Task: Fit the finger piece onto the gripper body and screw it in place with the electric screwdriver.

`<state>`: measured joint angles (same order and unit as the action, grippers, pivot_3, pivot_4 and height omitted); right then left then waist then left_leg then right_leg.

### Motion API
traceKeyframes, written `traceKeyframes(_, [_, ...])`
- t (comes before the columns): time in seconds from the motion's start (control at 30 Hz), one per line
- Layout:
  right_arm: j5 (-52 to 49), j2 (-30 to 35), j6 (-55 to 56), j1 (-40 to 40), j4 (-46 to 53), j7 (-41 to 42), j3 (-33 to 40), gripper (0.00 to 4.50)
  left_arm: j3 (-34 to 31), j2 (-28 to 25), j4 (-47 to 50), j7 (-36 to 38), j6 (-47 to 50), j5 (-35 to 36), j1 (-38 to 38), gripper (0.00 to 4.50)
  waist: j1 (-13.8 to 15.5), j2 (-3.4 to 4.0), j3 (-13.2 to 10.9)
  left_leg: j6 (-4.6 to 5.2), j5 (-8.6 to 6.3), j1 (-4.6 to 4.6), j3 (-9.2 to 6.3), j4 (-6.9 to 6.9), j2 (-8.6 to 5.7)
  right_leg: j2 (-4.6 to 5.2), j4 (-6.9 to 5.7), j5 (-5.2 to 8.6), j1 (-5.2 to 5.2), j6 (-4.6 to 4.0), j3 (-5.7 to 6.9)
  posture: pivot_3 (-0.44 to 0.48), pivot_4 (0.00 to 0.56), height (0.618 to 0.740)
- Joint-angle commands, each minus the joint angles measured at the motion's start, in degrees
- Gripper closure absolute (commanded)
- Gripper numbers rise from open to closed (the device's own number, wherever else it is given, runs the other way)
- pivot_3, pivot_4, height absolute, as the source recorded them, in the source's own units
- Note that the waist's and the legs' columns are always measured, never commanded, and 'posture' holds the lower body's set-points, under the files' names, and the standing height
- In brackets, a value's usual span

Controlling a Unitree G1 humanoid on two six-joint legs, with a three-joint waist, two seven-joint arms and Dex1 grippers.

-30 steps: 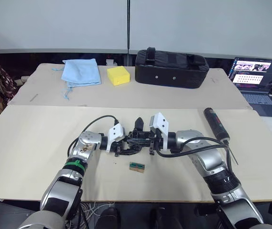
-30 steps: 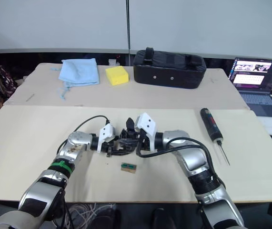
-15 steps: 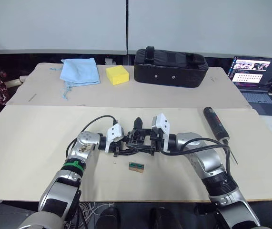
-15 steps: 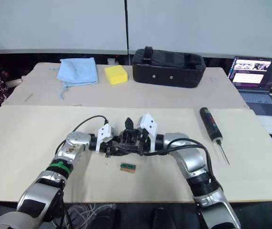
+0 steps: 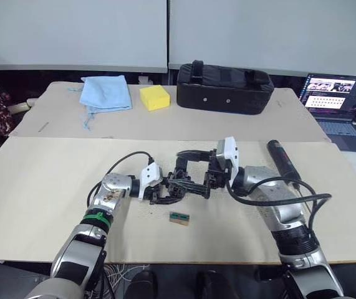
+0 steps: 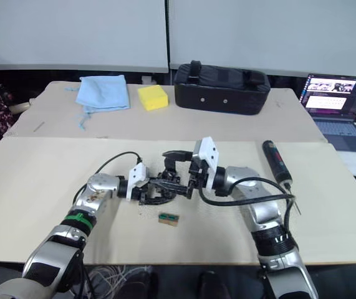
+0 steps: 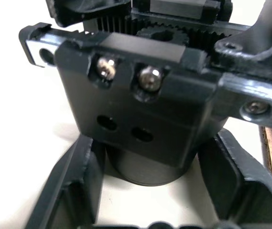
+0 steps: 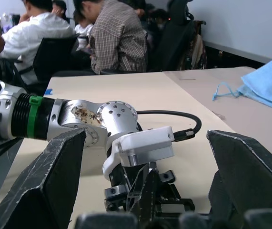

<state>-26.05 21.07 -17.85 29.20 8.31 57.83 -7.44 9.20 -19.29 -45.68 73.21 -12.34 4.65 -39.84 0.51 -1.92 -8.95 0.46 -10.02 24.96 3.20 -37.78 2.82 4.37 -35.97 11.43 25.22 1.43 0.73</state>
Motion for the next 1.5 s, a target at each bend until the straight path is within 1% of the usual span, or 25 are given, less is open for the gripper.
traceKeyframes(0.03, [-4.6, 1.9, -3.2, -0.8, 7.1, -0.8, 3.5, 0.0, -1.0, -1.1, 0.3, -0.8, -1.5, 0.3, 1.5, 0.05, 0.0, 0.0, 0.0, 0.0, 0.0, 0.0, 0.0, 0.0, 0.01, 0.0, 0.0, 0.0, 0.0, 0.0, 0.0, 0.0, 0.15, 0.74])
traceKeyframes(0.17, [-6.5, 4.1, -5.7, -4.0, 12.5, -3.3, 5.6, 0.0, -2.6, -5.1, 3.7, 2.9, -1.5, 2.7, 5.1, 0.05, -0.7, 0.0, 0.0, -0.01, -0.01, -0.02, 0.02, 0.04, 0.07, -0.01, 0.0, 0.03, 0.02, -0.06, 0.02, 0.0, 0.15, 0.74])
traceKeyframes(0.27, [-7.1, 7.2, -6.2, -8.6, 16.1, -6.1, 10.9, 0.0, -5.0, -9.2, 7.2, 5.9, -1.6, 5.9, 8.3, 0.05, -1.1, 0.0, 0.0, -0.01, -0.01, -0.08, 0.02, 0.14, 0.11, -0.01, -0.02, 0.07, 0.04, -0.14, 0.05, 0.0, 0.15, 0.74])
traceKeyframes(0.37, [-4.6, 11.4, -2.3, -16.5, 16.8, -6.7, 17.8, 0.0, -9.8, -13.2, 12.6, 8.9, -0.7, 12.0, 10.9, 0.05, -1.1, -0.01, 0.0, -0.03, -0.02, -0.12, 0.04, 0.21, 0.11, 0.03, 0.01, 0.08, 0.05, -0.16, 0.05, 0.0, 0.15, 0.74])
traceKeyframes(0.47, [-2.3, 13.7, 2.4, -26.2, 15.3, -7.4, 25.8, 0.0, -13.7, -16.4, 19.1, 9.3, 0.5, 16.3, 13.5, 0.05, -0.3, -0.01, 0.0, -0.05, -0.03, -0.09, 0.04, 0.28, 0.11, 0.12, 0.13, 0.1, 0.06, -0.15, 0.07, 0.0, 0.15, 0.74])
traceKeyframes(0.5, [-1.2, 14.1, 4.4, -30.6, 14.6, -7.6, 29.9, 0.0, -15.1, -17.7, 21.7, 9.2, 1.9, 17.7, 14.7, 0.05, 0.2, 0.0, 0.0, -0.05, -0.03, -0.09, 0.05, 0.29, 0.1, 0.15, 0.14, 0.1, 0.06, -0.14, 0.06, 0.0, 0.15, 0.74])
traceKeyframes(0.6, [-3.0, 13.9, 5.1, -40.5, 14.4, -8.3, 40.4, 0.0, -17.3, -21.7, 27.2, 8.7, 6.7, 19.8, 16.5, 0.05, 0.7, 0.02, 0.0, -0.19, -0.12, -0.09, 0.11, 0.36, 0.03, 0.3, 0.22, 0.19, 0.02, 0.0, 0.03, 0.0, 0.15, 0.74])
traceKeyframes(0.7, [-1.5, 12.8, 8.1, -50.6, 12.9, -7.2, 46.6, 0.0, -17.4, -25.3, 33.9, 9.0, 15.5, 23.0, 16.6, 0.05, 0.7, 0.03, 0.0, -0.31, -0.19, -0.17, 0.23, 0.48, 0.0, 0.39, 0.25, 0.2, 0.0, 0.03, 0.02, 0.0, 0.15, 0.74])
traceKeyframes(0.8, [-1.0, 9.5, 9.3, -57.4, 11.4, -9.6, 49.8, 0.0, -16.6, -25.4, 41.5, 7.2, 22.2, 26.4, 16.4, 0.05, 0.7, 0.04, 0.0, -0.53, -0.32, -0.33, 0.24, 0.57, 0.03, 0.39, 0.29, 0.21, -0.1, 0.04, 0.02, 0.0, 0.15, 0.74])
traceKeyframes(0.9, [-2.4, 7.4, 7.4, -58.8, 13.0, -13.5, 51.0, 0.0, -16.6, -25.8, 47.0, 6.0, 26.8, 28.7, 16.5, 0.05, -0.1, 0.12, -0.1, -0.57, -0.34, -0.39, 0.21, 0.72, 0.04, 0.42, 0.3, 0.22, -0.08, 0.04, -0.04, 0.0, 0.15, 0.74])
traceKeyframes(1.0, [-5.4, 7.6, 1.5, -55.0, 15.8, -20.6, 51.1, 0.0, -17.9, -24.8, 50.3, 2.9, 30.8, 31.7, 14.9, 0.05, -1.3, 0.13, -0.1, -0.57, -0.34, -0.7, 0.12, 0.85, 0.08, 0.46, 0.29, 0.21, -0.16, 0.03, -0.16, 0.0, 0.15, 0.74])
traceKeyframes(1.07, [-7.3, 12.0, -5.2, -49.4, 15.7, -22.8, 48.5, 0.0, -18.3, -24.7, 51.8, 0.6, 33.5, 32.9, 14.4, 0.05, -1.9, 0.15, -0.1, -0.57, -0.34, -0.75, 0.11, 0.86, 0.05, 0.44, 0.28, 0.21, -0.14, 0.03, -0.16, 0.0, 0.15, 0.74])
traceKeyframes(1.17, [-8.5, 20.2, -15.8, -39.6, 10.6, -23.3, 43.1, 0.0, -18.8, -24.8, 53.1, -1.5, 36.2, 34.3, 14.2, 0.05, -2.5, 0.16, -0.2, -0.53, -0.32, -0.86, 0.16, 0.86, -0.06, 0.43, 0.24, 0.18, -0.16, 0.02, -0.25, 0.0, 0.15, 0.74])
traceKeyframes(1.23, [-9.5, 22.7, -22.6, -29.9, 3.7, -26.1, 39.9, 0.0, -18.9, -24.8, 53.8, -2.1, 36.3, 34.1, 14.6, 0.05, -2.4, 0.05, -0.2, -0.41, -0.24, -0.85, 0.29, 0.86, -0.09, 0.34, 0.22, 0.18, -0.17, 0.0, -0.23, 0.0, 0.15, 0.74])
traceKeyframes(1.27, [-8.9, 23.3, -23.2, -25.1, -0.1, -26.0, 37.8, 0.0, -18.9, -24.6, 54.1, -2.5, 36.3, 34.1, 14.8, 0.05, -2.3, -0.02, -0.3, -0.15, -0.09, -0.84, 0.31, 0.86, -0.05, 0.21, 0.22, 0.18, -0.19, -0.02, -0.23, 0.0, 0.15, 0.74])
traceKeyframes(1.3, [-7.8, 23.8, -23.7, -21.6, -3.2, -26.1, 35.8, 0.0, -19.0, -24.4, 54.5, -3.0, 36.3, 34.0, 15.0, 0.05, -2.1, -0.04, -0.3, -0.13, -0.07, -0.79, 0.3, 0.86, -0.02, 0.15, 0.23, 0.18, -0.16, -0.05, -0.24, 0.0, 0.15, 0.74])
traceKeyframes(1.37, [-3.0, 25.2, -22.2, -14.2, -11.2, -24.4, 29.3, 0.0, -18.8, -24.0, 55.6, -4.1, 36.3, 34.0, 15.5, 0.05, -1.6, -0.04, -0.3, -0.09, -0.05, -0.71, 0.29, 0.88, -0.01, 0.06, 0.23, 0.21, -0.09, -0.12, -0.23, 0.0, 0.15, 0.74])
traceKeyframes(1.4, [0.5, 25.7, -20.7, -9.7, -17.1, -23.9, 25.3, 0.0, -18.8, -23.7, 56.2, -4.6, 36.2, 34.1, 15.8, 0.05, -1.4, -0.04, -0.3, -0.1, -0.06, -0.7, 0.29, 0.89, 0.01, 0.03, 0.23, 0.23, -0.07, -0.16, -0.23, 0.0, 0.15, 0.74])
traceKeyframes(1.5, [7.9, 25.8, -15.0, -0.1, -31.3, -22.7, 18.0, 0.0, -18.8, -23.4, 57.2, -5.5, 36.2, 34.0, 16.8, 0.05, -1.0, -0.02, -0.4, -0.1, -0.06, -0.58, 0.29, 0.92, -0.04, 0.04, 0.27, 0.26, -0.02, -0.17, -0.23, 0.0, 0.15, 0.74])
